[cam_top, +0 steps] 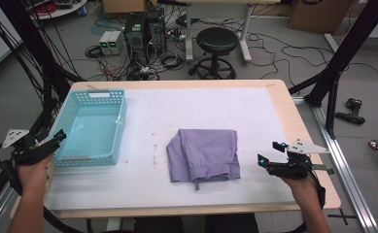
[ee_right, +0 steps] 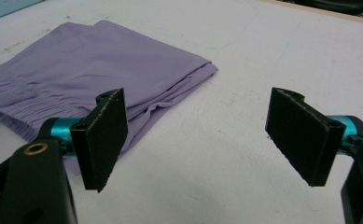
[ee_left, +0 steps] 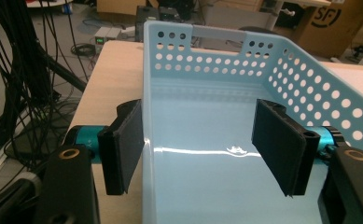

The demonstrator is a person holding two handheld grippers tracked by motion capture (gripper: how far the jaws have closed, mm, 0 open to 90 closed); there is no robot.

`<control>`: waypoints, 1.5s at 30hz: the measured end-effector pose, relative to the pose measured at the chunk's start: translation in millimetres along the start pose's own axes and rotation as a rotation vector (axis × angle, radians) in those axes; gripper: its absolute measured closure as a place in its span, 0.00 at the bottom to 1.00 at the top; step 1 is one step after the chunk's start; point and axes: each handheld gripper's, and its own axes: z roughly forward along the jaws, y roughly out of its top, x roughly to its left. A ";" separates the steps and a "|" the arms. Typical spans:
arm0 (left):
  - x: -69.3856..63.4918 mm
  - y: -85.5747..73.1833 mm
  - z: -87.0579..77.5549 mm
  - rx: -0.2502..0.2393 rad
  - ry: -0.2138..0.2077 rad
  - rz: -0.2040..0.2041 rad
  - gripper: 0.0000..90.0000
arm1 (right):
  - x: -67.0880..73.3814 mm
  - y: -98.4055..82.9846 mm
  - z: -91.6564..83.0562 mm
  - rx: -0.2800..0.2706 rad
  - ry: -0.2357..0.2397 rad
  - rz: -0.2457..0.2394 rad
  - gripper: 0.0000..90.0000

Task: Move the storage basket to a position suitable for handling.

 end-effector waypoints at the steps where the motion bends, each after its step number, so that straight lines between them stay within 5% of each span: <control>1: -0.5 -0.3 1.4 0.003 0.006 0.010 0.39 | -0.1 -0.1 -0.1 0.002 0.000 0.002 0.23; 11: 7.3 -6.1 2.4 0.047 0.069 0.002 0.42 | -3.2 -2.3 -1.5 0.005 -0.008 0.007 0.23; 13: 7.6 -7.8 3.6 0.053 0.071 -0.033 0.44 | -2.9 -2.3 -0.4 0.007 -0.005 0.003 0.23; 16: 4.4 -7.2 6.8 0.070 0.052 -0.043 0.55 | -2.0 -2.1 0.4 0.011 -0.001 0.001 0.23; 21: 5.1 -5.6 7.4 0.101 0.084 -0.078 0.68 | -2.0 -2.6 0.3 0.017 0.000 0.000 0.23; 24: 2.7 -4.3 6.4 0.120 0.107 -0.058 0.74 | -2.7 -2.9 0.5 0.016 0.000 0.004 0.23; 30: -1.5 -5.4 5.1 0.122 0.082 -0.057 0.87 | -1.5 -2.5 2.4 0.020 0.006 0.004 0.23; 42: -16.9 -8.8 0.2 0.106 0.051 -0.004 0.92 | -2.1 -2.7 1.9 0.013 0.006 0.004 0.23; 45: -17.9 -10.2 -1.0 0.096 0.050 -0.022 0.92 | -1.3 -1.7 2.7 0.012 0.009 0.003 0.23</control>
